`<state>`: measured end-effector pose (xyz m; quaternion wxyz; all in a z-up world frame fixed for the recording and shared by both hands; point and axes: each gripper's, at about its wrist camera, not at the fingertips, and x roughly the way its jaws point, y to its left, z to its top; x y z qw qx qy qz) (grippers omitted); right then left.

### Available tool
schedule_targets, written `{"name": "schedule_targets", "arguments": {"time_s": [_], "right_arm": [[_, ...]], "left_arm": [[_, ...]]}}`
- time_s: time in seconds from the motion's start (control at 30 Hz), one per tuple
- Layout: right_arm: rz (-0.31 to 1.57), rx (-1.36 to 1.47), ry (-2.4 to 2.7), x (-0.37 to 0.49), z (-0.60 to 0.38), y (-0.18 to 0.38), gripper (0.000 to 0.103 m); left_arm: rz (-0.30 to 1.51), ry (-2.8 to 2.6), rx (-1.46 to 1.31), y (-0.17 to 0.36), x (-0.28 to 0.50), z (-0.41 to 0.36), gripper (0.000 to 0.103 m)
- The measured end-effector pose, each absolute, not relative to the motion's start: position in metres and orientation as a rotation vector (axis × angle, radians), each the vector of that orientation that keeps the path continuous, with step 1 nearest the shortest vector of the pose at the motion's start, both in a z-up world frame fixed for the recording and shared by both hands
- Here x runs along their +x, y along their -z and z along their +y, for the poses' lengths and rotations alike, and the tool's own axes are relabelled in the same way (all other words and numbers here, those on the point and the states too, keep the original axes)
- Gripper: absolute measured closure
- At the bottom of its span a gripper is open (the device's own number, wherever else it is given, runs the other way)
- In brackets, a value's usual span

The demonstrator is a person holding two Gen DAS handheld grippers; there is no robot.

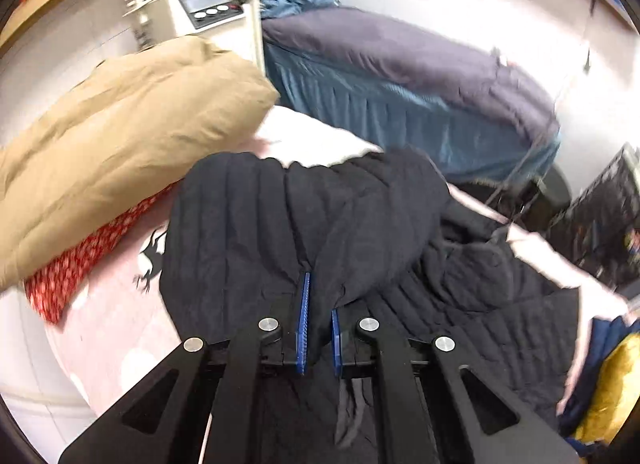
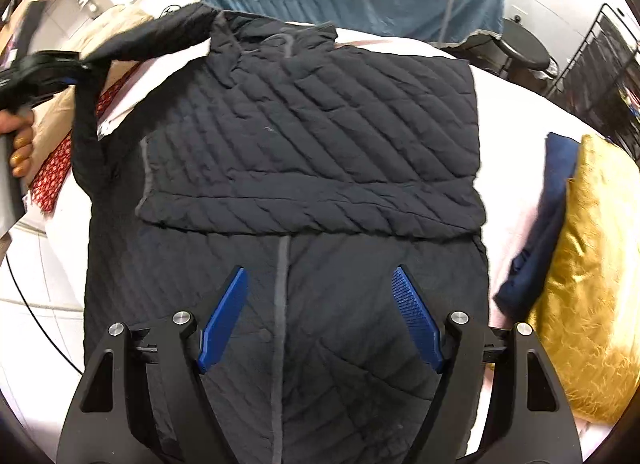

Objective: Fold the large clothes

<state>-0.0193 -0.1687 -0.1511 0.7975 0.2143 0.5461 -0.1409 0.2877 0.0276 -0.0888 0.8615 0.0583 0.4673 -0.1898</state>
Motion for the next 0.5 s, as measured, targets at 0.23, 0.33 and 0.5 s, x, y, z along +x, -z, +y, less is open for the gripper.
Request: {"name": "schedule_targets", "arguments": {"time_s": [0.23,0.33,0.5], "right_arm": [[1.168,0.551,0.218,-0.009,-0.155,0.159,0.029],[1.183,0.586,0.223,-0.004,-0.157,0.167,0.029],[1.200,0.615,0.240,0.002,-0.167,0.175,0.029]], "left_arm": [[1.069,0.603,0.290,0.117,0.210,0.006,0.094],[1.141,0.579,0.364,0.160,0.197,-0.002,0.095],[1.188,0.532,0.437,0.202,0.197,-0.012,0.093]]}}
